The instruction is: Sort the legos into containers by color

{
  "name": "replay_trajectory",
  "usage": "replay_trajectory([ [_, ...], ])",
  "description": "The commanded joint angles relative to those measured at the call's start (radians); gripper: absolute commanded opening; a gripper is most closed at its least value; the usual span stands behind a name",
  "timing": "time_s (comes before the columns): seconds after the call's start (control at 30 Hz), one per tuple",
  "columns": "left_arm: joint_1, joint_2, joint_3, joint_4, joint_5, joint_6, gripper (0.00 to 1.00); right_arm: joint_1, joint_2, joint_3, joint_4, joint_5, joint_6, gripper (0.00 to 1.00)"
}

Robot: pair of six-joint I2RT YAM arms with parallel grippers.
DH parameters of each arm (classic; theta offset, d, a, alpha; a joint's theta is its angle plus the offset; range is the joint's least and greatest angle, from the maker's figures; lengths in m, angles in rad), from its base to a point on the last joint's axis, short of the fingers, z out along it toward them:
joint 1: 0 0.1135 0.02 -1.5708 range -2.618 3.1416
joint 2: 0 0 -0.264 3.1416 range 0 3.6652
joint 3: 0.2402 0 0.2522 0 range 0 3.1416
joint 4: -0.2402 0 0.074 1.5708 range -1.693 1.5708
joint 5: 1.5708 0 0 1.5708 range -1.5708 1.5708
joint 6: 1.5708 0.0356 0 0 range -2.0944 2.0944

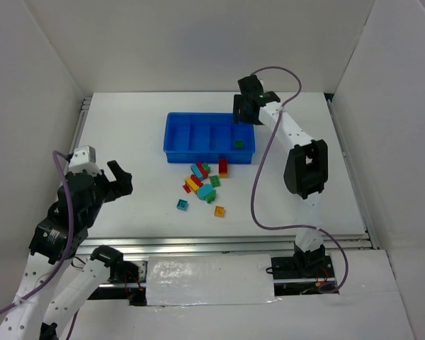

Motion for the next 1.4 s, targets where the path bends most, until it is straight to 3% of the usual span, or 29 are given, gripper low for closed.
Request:
replay_trajectory([
  [0.0,-0.003,-0.007,-0.007,0.051,0.006,0.022,1.0,0.006,-0.104,0.034,-0.022,-0.031,0.026,0.78],
  [0.07,-0.003,-0.008,-0.007,0.051,0.004,0.022,0.99,0.064,-0.176,-0.098,0.006,-0.006,0.064,0.85],
  [0.13,-0.003,-0.01,-0.005,0.049,0.003,0.022,0.99,0.132,-0.309,-0.287,0.081,0.056,0.102,1.0],
  [0.3,-0.003,-0.015,-0.005,0.052,0.006,0.022,0.99,0.351,-0.523,-0.639,0.219,0.142,0.28,0.99],
  [0.5,-0.004,-0.027,-0.008,0.052,0.017,0.024,1.0,0.422,-0.587,-0.827,0.326,0.044,0.29,0.82],
  [0.53,-0.004,-0.031,-0.01,0.057,0.018,0.025,0.99,0.422,-0.577,-0.83,0.328,0.029,0.278,0.75],
  [0.67,-0.004,-0.033,-0.008,0.052,0.017,0.024,0.99,0.423,-0.49,-0.81,0.331,0.007,0.239,0.67],
  [0.87,-0.004,-0.045,-0.008,0.051,0.006,0.02,0.99,0.42,-0.351,-0.709,0.291,0.015,0.241,0.66],
  [1.37,-0.004,-0.045,-0.011,0.057,0.02,0.027,0.99,0.422,-0.21,-0.675,0.328,-0.008,0.262,0.61],
])
